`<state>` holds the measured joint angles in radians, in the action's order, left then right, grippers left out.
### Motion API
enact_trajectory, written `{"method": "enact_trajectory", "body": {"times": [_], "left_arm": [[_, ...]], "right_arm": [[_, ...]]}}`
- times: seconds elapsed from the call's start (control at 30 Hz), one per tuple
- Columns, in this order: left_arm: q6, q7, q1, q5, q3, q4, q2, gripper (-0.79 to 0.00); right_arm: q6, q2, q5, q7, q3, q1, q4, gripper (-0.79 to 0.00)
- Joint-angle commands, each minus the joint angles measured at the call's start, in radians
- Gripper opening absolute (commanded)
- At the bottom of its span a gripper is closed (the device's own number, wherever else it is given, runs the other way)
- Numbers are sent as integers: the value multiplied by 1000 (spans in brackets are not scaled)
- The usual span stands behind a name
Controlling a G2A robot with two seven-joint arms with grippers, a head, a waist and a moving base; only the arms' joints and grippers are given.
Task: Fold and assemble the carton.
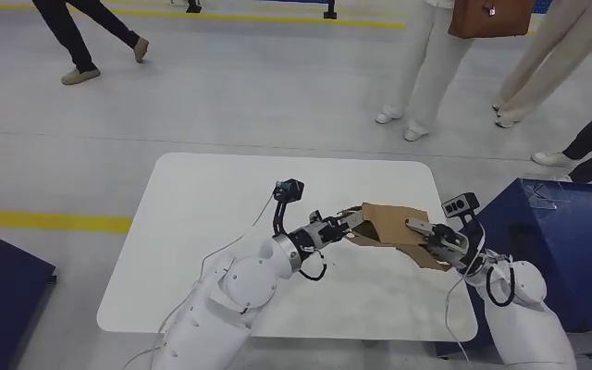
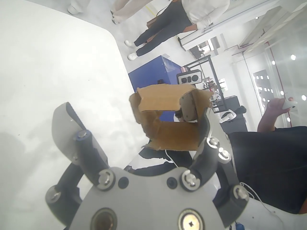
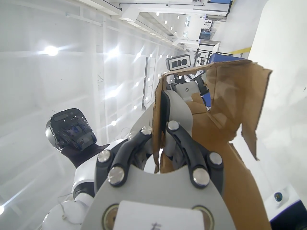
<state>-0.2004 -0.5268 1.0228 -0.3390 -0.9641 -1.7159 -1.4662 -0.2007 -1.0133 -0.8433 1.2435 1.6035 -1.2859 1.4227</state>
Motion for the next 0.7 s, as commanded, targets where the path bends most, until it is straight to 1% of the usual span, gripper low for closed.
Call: {"method": "enact_trajectory", "body": {"times": [0.0, 0.43, 0.53, 0.67], "left_arm": [[-3, -2, 3, 0, -1, -5, 1, 0], [-11, -9, 8, -26, 37, -7, -3, 0], [-19, -3, 11, -28, 34, -5, -3, 0], [-21, 9, 22, -21, 14, -15, 0, 0]], "right_arm": [[-2, 0, 6, -1, -4, -2, 3, -785], [-9, -1, 43, -9, -19, -19, 22, -785], [4, 0, 28, -3, -14, -18, 20, -785], [54, 1, -17, 3, -5, -6, 4, -785]]}}
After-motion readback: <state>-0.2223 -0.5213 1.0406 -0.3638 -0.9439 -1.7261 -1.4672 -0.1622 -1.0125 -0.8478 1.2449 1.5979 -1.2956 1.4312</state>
